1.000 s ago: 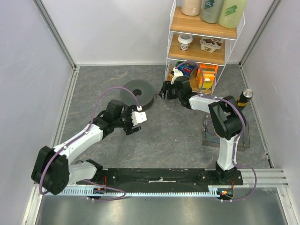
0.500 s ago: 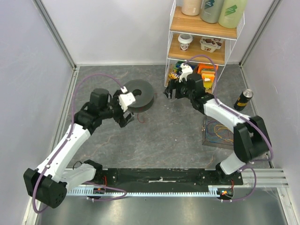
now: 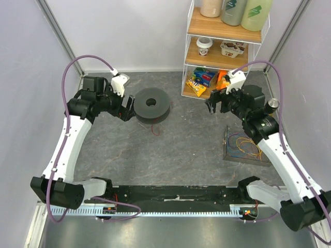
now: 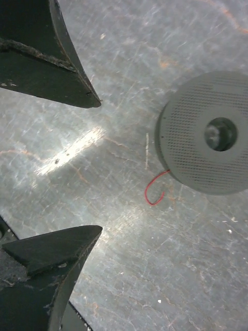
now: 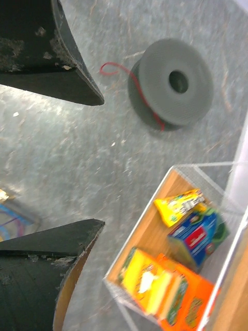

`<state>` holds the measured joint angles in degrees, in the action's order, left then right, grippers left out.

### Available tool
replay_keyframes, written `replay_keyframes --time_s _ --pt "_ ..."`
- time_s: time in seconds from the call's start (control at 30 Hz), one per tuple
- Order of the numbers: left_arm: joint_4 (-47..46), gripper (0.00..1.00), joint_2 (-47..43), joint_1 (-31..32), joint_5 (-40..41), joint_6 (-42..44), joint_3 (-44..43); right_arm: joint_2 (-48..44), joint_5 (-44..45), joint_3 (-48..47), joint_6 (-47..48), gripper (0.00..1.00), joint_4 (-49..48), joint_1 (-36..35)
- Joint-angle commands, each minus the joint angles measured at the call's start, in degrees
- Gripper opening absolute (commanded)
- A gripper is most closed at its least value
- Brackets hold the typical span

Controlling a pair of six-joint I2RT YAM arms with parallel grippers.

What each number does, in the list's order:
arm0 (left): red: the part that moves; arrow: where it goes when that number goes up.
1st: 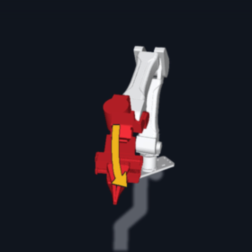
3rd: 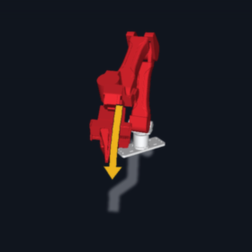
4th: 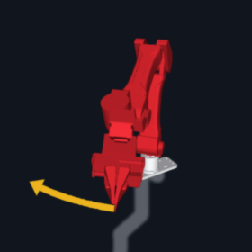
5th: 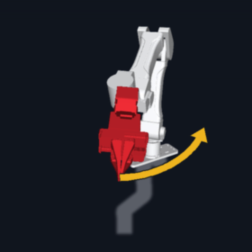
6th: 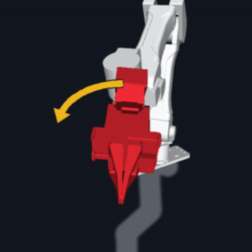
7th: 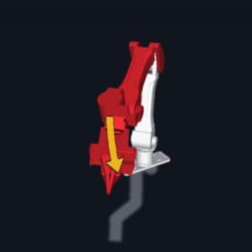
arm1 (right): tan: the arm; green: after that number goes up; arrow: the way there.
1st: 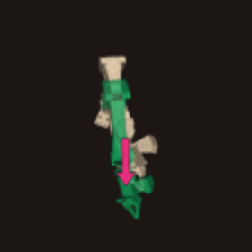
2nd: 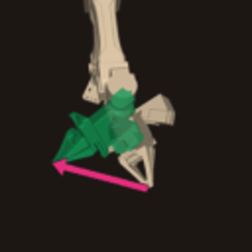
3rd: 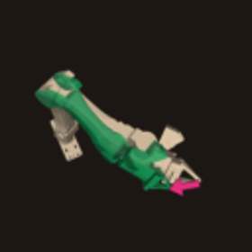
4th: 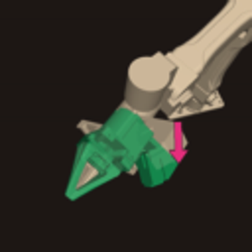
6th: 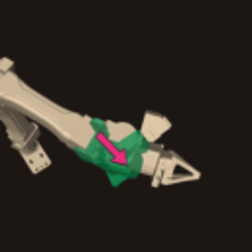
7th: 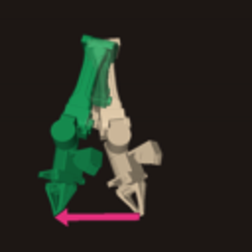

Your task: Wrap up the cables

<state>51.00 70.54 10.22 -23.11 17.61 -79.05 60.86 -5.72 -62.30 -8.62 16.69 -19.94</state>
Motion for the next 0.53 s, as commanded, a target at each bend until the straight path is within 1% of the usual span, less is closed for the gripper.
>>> replay_keyframes --time_s 0.0,0.1,0.2,0.37,0.5 --pt "3.0 0.99 0.6 -0.7 5.3 -8.2 1.7 -4.2 2.2 1.6 2.0 0.98 10.6 3.9" --pt "1.2 0.99 -0.4 -1.7 4.8 -10.4 7.7 -8.0 1.8 6.0 2.3 0.98 11.5 6.3" --pt "-0.7 0.99 -1.8 -2.0 5.2 -11.5 11.5 -10.2 1.9 8.5 3.1 0.98 12.5 7.1" --pt "-3.0 0.99 -4.5 -2.1 5.3 -12.4 14.1 -12.7 1.9 9.8 3.5 0.98 12.4 7.8" --pt "-3.9 0.99 -6.6 -2.1 7.1 -13.6 13.8 -13.7 1.9 9.0 3.7 0.98 12.3 7.9"
